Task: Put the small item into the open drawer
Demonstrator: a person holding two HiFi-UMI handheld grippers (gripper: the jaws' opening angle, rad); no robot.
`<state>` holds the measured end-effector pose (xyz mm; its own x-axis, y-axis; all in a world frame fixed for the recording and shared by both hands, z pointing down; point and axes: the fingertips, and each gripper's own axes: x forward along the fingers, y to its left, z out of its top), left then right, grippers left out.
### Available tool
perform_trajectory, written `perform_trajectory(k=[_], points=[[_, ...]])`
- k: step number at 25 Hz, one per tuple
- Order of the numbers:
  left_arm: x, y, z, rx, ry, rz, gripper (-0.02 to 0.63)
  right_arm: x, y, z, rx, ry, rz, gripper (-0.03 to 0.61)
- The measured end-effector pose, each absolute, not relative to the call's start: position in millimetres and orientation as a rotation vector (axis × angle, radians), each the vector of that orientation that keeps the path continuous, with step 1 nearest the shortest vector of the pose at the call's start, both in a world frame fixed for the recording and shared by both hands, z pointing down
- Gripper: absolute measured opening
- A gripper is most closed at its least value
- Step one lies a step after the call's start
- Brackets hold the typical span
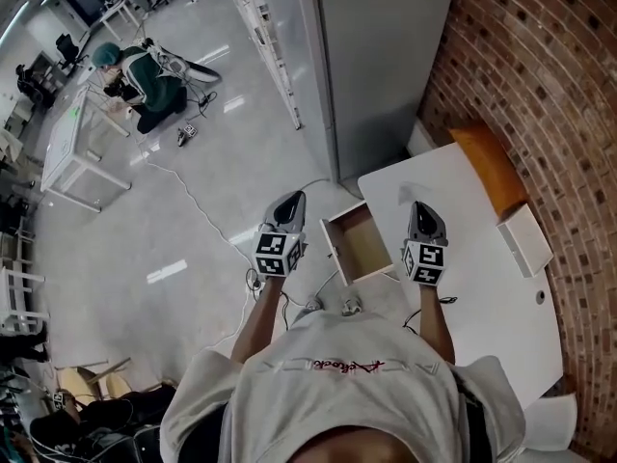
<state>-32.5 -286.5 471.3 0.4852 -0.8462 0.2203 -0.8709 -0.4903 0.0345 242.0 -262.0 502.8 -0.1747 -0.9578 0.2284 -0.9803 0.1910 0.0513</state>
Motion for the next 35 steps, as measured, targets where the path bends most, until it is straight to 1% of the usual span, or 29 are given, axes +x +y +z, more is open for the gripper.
perform_trajectory(k=[11, 17, 25, 35], points=[[-92.5, -299.5, 479.1, 2.594, -1.507, 0.257, 0.006, 210.8, -265.9, 502.3, 1.892, -2.228, 0.135, 0.012], [-125.3, -289.7, 506.1, 2.534, -1.482, 0.282, 0.006, 184.9, -246.7, 523.1, 1.868, -2.182, 0.22, 0.012], [-130.7, -276.2, 548.8, 2.458, -1.43, 0.325, 0.006, 158.0, -235.1, 560.1, 1.777, -2.173, 0.292, 0.012], [-128.8, -247.5, 610.1, 2.355, -1.394, 0.406, 0.006, 150.4, -212.2, 614.5, 1.674, -2.153, 0.409, 0.012]])
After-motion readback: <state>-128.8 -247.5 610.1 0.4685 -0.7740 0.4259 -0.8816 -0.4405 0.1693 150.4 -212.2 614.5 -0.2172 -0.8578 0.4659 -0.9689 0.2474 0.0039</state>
